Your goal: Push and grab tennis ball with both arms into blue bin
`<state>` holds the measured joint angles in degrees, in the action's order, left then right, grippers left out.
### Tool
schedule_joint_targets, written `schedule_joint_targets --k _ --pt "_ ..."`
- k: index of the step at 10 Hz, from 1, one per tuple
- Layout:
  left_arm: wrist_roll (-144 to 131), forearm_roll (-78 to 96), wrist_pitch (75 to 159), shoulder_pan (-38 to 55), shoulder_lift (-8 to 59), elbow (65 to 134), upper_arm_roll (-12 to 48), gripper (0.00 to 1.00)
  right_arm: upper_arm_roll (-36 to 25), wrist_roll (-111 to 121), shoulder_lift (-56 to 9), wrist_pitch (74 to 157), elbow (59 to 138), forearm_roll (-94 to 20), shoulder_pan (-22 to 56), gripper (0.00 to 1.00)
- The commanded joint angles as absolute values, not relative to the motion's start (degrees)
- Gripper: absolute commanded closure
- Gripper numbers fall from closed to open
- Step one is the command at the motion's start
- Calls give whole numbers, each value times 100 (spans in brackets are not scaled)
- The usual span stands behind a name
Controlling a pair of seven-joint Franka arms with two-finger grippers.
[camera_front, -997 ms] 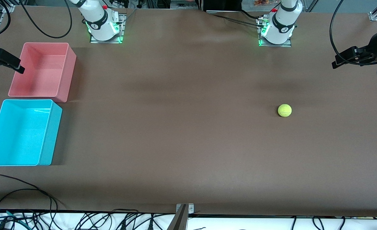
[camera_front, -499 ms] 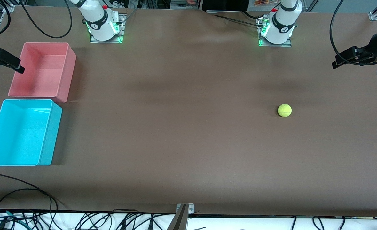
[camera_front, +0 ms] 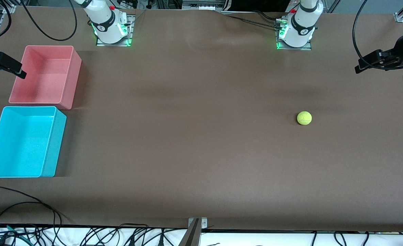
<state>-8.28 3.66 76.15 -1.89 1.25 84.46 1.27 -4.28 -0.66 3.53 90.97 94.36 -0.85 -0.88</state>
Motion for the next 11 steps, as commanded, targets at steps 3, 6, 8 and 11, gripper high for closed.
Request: schedule_joint_targets --k 3,6,8,11 --pt "-817 439 7576 -220 88 8481 123 0 -378 -18 360 9044 9396 -149 -176 0" --pt "-800 413 7576 -220 97 8481 123 0 -378 -18 360 9035 9396 -149 -176 0" --pt "-782 404 7585 -194 97 8473 114 0 -378 -26 360 9035 9396 -149 -176 0" --pt "-765 404 7603 -228 97 8464 106 0 -378 -26 360 9026 9404 -149 -176 0"
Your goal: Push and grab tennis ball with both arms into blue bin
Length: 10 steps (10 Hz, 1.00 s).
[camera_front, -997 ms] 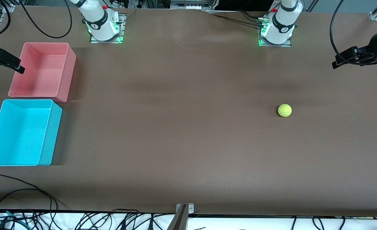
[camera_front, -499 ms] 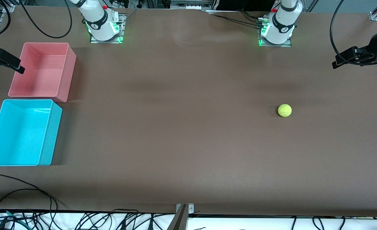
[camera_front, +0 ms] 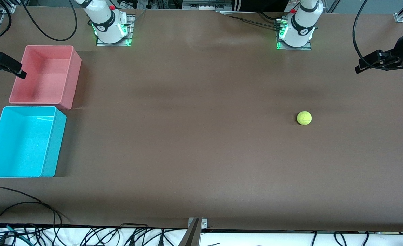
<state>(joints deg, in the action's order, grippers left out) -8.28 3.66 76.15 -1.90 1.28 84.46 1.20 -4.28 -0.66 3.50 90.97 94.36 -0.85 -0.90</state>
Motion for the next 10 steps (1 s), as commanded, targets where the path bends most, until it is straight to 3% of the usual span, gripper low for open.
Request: schedule_joint_targets --k 1,10 --pt "-765 378 7611 -229 123 8464 97 0 -387 -18 360 9018 9404 -149 -176 0" --pt "-765 281 7629 -167 202 8385 123 0 -387 9 360 9009 9422 -158 -176 0"
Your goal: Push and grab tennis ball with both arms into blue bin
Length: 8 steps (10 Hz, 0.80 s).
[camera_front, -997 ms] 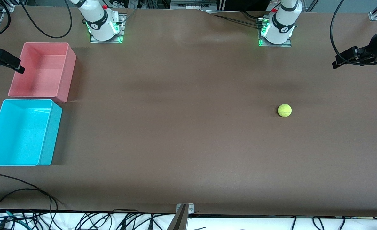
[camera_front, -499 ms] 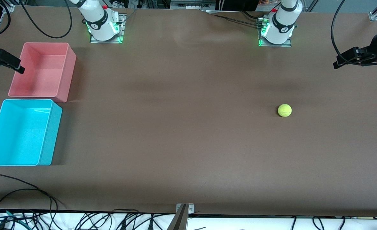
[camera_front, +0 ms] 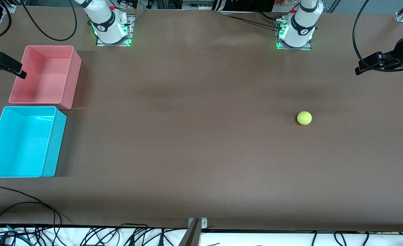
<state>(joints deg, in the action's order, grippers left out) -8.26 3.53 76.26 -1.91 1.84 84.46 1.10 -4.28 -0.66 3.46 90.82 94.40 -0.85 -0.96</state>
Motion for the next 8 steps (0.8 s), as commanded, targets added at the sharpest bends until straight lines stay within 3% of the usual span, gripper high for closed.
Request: schedule_joint_targets --k 1,8 --pt "-765 281 7629 -158 202 8376 123 0 -387 9 360 9017 9413 -158 -176 0" --pt "-773 290 7629 -105 202 8376 167 0 -422 44 360 9009 9422 -158 -185 0"
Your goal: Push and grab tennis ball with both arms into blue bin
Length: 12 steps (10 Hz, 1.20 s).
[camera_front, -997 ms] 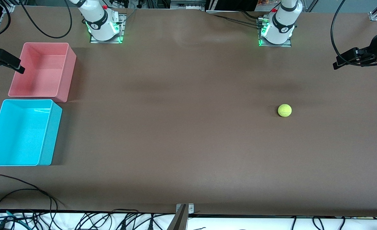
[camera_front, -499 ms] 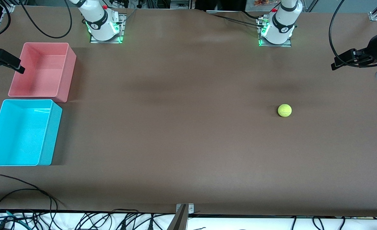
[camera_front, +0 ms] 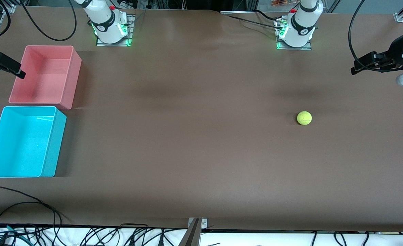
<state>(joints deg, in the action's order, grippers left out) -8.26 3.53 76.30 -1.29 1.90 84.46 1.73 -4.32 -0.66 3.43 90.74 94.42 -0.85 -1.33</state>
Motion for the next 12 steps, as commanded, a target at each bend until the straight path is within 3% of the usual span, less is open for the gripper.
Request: schedule_joint_targets --k 1,12 --pt "-773 290 7629 -105 202 8367 176 0 -422 44 360 9000 9422 -158 -185 0" --pt "-800 281 7620 -79 202 8367 246 0 -413 62 360 9070 9518 -149 -185 0"
